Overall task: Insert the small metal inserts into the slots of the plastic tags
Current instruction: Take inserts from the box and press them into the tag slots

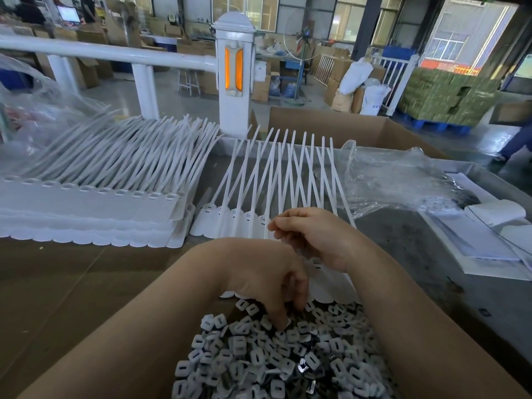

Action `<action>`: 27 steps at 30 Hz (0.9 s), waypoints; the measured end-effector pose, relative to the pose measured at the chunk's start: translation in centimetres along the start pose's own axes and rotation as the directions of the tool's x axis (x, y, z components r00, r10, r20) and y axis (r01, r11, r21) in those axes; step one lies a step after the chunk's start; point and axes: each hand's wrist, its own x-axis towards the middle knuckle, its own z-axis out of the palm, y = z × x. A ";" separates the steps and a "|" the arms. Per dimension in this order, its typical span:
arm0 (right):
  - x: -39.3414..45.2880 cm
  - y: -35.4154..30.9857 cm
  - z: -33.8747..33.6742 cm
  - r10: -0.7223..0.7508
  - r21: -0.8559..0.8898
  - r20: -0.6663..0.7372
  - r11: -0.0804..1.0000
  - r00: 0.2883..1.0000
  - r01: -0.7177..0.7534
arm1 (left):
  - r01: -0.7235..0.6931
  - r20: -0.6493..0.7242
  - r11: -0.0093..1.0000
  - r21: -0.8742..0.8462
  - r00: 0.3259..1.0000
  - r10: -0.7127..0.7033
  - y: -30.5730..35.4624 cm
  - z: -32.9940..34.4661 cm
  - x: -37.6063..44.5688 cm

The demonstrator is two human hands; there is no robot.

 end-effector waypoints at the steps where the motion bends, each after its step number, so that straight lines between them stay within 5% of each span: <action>1: 0.0 0.0 0.0 0.000 0.005 0.002 1.000 1.000 0.000 | 0.005 0.001 1.000 0.012 1.000 -0.005 0.1 0.1 0.1; 11: 0.0 -0.1 0.1 -0.004 0.043 0.011 0.999 1.000 0.003 | 0.016 0.028 1.000 -0.009 0.999 -0.015 -0.2 -0.6 -0.5; 17: 0.1 0.1 0.0 -0.001 0.034 0.019 0.999 1.000 0.000 | -0.093 -0.093 0.996 -0.009 0.991 0.092 0.4 0.1 0.0; 27: 0.0 0.0 -0.1 0.000 -0.013 0.009 1.000 1.000 0.001 | -0.084 0.025 0.996 -0.011 0.996 0.084 1.2 0.3 0.1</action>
